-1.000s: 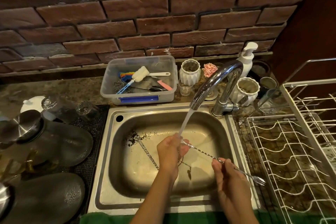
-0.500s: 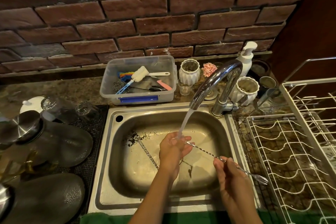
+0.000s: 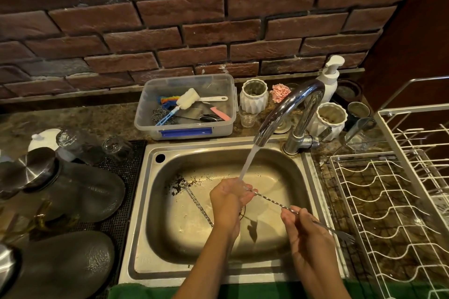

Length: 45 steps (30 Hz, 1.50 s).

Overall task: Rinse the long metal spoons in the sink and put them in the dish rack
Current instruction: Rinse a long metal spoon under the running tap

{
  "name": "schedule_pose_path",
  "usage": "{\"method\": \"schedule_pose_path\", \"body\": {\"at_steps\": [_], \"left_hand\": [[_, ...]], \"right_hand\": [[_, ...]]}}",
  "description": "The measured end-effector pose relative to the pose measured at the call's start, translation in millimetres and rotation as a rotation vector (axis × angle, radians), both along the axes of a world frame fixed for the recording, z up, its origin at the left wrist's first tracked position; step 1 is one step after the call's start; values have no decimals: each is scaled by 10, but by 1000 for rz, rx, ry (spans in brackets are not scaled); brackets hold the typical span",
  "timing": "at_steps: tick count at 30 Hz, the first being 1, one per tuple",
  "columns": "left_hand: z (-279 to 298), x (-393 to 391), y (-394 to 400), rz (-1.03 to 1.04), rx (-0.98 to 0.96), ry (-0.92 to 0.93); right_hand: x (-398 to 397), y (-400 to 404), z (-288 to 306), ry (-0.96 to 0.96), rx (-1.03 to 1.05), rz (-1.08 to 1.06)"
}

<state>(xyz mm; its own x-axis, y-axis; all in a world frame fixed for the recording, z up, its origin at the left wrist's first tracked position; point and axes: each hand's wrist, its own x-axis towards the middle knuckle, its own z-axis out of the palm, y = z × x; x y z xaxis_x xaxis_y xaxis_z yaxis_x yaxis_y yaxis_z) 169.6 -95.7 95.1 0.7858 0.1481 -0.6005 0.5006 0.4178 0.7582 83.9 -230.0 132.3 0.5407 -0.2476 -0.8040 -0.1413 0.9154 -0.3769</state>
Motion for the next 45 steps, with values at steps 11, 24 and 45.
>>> {"method": "schedule_pose_path", "body": {"at_steps": [11,24,45], "left_hand": [[52,9,-49,-8,-62,-5],[65,-38,-5,-32,-115,39],[132,-15,-46,49,-210,55]], "right_hand": [[-7,5,18,-4,-27,-15],[116,32,-17,-25,-130,32],[455,49,-162,-68,-314,194]]}}
